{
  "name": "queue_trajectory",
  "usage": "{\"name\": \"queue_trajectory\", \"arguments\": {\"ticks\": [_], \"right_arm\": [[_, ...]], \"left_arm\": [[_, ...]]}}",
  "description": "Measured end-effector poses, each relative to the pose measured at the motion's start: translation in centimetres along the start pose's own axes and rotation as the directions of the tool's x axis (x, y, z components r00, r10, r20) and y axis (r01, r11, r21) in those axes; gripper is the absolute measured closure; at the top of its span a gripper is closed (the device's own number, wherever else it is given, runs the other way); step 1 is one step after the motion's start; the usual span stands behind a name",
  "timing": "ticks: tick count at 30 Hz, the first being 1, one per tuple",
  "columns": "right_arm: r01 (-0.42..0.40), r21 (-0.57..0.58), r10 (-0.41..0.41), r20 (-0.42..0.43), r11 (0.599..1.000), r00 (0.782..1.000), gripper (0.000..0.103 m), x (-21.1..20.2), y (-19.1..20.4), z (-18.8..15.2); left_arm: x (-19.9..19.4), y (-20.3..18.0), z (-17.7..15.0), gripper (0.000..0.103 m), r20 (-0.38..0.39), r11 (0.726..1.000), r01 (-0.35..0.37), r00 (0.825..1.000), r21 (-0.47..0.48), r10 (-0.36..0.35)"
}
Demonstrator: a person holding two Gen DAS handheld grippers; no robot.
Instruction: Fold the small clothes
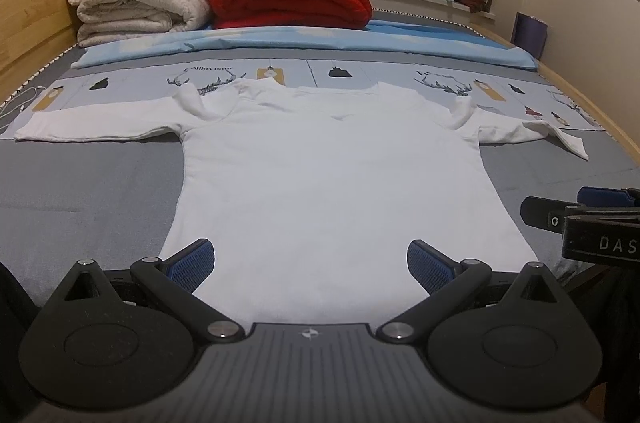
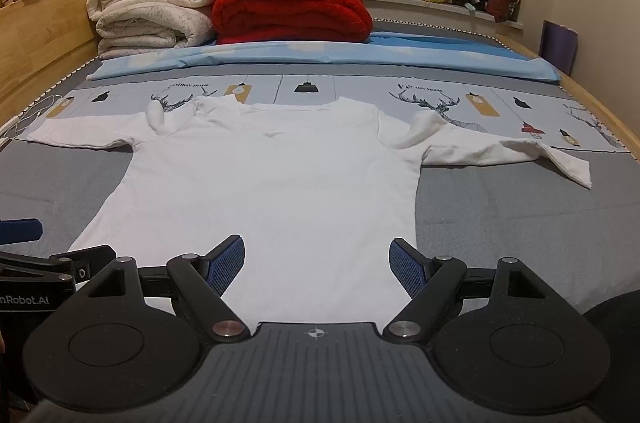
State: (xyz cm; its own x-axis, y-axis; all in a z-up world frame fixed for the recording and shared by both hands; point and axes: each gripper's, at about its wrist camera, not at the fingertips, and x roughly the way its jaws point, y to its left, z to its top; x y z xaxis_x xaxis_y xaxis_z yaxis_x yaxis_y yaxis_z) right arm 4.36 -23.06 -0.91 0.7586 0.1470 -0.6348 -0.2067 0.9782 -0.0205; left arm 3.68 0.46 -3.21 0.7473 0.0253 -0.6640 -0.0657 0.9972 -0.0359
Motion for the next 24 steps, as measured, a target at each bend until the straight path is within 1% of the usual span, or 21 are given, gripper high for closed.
{"name": "queue_trajectory", "arguments": {"ticks": [24], "right_arm": [[0.001, 0.009, -0.002, 0.006, 1.000, 1.000, 0.023, 0.07, 0.10, 0.05]], "left_arm": [[0.08, 0.03, -0.02, 0.000, 0.002, 1.000, 0.002, 1.000, -0.005, -0.002]]}}
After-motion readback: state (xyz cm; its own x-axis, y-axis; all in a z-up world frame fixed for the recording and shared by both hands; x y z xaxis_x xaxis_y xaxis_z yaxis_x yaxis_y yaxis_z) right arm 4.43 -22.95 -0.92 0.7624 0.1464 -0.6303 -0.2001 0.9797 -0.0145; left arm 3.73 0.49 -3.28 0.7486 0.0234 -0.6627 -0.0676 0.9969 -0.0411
